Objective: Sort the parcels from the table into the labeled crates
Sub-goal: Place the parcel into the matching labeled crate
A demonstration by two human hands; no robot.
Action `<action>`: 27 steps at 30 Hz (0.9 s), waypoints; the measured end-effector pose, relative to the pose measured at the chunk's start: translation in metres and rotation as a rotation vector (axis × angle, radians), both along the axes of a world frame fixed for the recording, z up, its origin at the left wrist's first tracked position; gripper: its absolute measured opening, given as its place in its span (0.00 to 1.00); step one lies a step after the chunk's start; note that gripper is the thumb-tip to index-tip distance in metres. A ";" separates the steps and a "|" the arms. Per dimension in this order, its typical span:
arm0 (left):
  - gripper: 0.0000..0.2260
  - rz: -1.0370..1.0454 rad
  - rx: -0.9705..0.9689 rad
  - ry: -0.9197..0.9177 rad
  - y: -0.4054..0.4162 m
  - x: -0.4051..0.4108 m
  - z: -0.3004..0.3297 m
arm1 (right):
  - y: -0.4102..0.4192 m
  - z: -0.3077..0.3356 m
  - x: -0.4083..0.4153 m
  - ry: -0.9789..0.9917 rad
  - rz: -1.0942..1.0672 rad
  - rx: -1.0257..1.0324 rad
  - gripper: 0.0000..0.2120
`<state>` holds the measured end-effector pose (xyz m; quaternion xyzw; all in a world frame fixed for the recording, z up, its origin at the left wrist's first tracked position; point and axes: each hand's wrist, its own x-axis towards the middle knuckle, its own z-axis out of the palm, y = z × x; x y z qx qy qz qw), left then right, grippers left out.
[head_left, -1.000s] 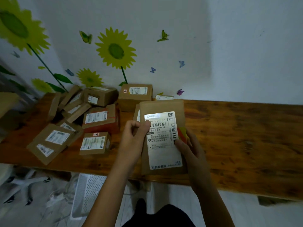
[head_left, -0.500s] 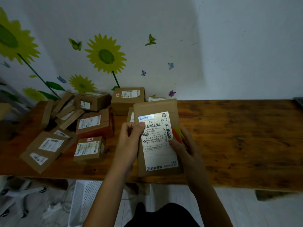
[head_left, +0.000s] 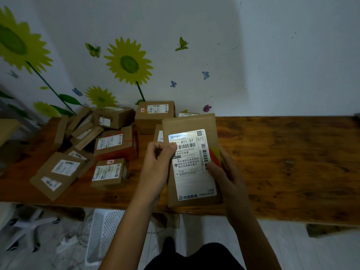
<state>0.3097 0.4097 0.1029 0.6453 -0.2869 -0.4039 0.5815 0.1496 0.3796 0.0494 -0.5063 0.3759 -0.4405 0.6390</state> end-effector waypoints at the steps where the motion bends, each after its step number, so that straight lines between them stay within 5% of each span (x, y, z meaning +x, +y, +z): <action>1: 0.08 -0.001 -0.002 0.003 0.001 0.000 0.000 | 0.001 0.001 0.000 0.002 -0.001 -0.003 0.36; 27: 0.07 -0.007 -0.019 0.085 0.020 0.001 0.003 | 0.012 0.006 0.001 -0.018 0.021 -0.013 0.36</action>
